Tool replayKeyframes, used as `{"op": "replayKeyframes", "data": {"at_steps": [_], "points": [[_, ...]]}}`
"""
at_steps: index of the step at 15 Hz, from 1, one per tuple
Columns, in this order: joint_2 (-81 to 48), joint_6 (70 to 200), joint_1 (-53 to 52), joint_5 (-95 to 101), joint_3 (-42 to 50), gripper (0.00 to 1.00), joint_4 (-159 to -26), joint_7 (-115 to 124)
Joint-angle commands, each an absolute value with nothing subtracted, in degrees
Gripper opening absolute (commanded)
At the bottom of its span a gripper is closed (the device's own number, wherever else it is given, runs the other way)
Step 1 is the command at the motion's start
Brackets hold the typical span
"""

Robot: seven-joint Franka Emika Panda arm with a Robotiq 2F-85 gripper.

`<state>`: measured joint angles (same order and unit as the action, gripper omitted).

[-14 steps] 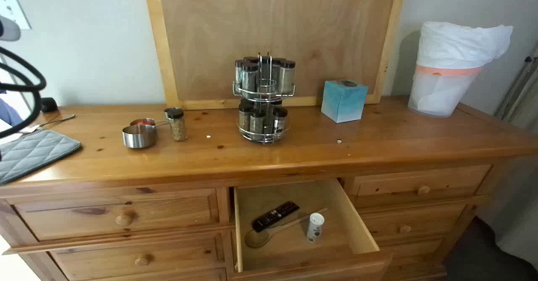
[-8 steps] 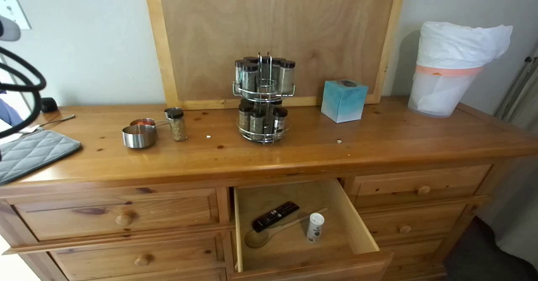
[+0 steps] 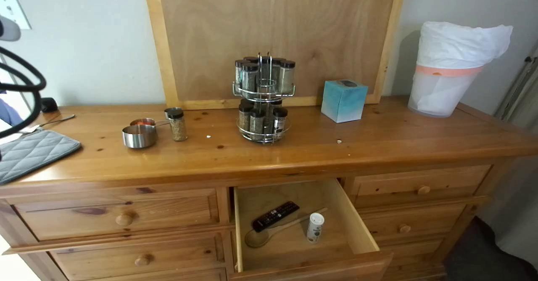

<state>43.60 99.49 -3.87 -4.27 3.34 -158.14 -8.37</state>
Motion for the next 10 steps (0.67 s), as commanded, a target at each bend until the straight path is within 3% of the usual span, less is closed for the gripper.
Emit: {"op": "replayKeyframes", "data": {"at_steps": [1,10], "points": [[41.95,100.82,-2.18,-3.08,3.65,1.00,-155.29,-9.02],[32.25,111.99,2.16,3.17,7.50,1.00,-137.66,-12.53]]}}
